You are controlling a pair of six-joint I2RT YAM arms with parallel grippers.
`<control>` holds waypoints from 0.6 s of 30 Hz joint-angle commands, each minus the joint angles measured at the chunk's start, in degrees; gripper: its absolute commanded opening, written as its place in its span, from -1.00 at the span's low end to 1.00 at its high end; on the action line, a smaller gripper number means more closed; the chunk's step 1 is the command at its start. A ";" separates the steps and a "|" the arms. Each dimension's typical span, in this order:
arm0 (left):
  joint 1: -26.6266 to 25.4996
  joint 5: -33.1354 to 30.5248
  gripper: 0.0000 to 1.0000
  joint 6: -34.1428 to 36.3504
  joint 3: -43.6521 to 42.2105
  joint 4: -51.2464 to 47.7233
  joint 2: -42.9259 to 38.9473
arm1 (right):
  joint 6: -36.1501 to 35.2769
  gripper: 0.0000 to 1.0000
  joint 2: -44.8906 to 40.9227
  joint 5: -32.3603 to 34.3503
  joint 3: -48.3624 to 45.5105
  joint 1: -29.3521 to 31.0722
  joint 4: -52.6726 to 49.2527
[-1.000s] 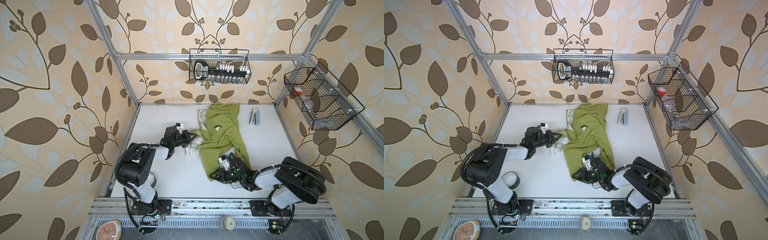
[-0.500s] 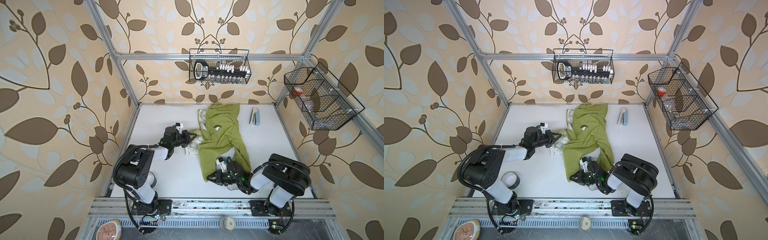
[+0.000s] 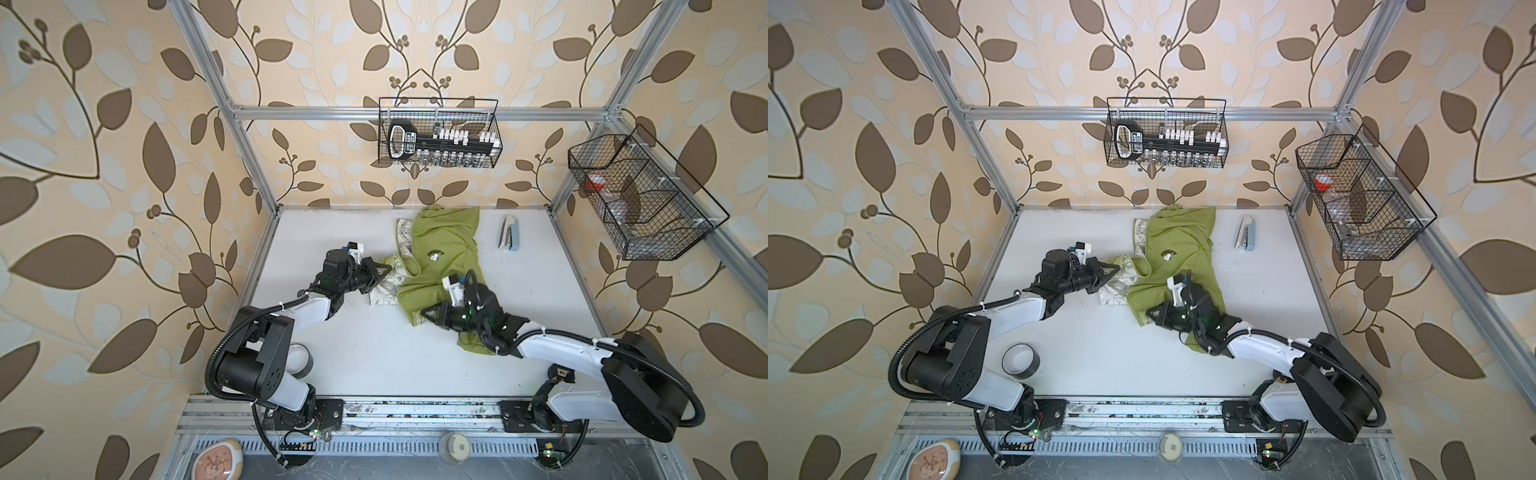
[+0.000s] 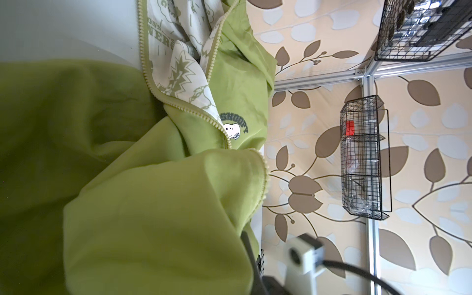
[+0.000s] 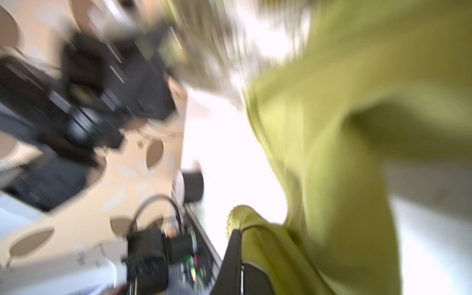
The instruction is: Zip up the jacket
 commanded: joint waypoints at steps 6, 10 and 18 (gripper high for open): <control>4.48 0.07 -1.00 -0.93 2.71 -1.73 -2.90 | -16.11 -1.00 4.98 -0.54 29.14 -18.41 -30.52; 4.48 0.24 -1.00 -2.06 2.18 -0.72 -6.04 | -18.44 -1.00 6.36 4.86 40.63 -17.34 -34.08; 4.10 0.42 -1.00 -2.68 -4.32 3.94 -4.16 | -13.75 -1.00 12.78 4.69 24.58 -5.99 -23.15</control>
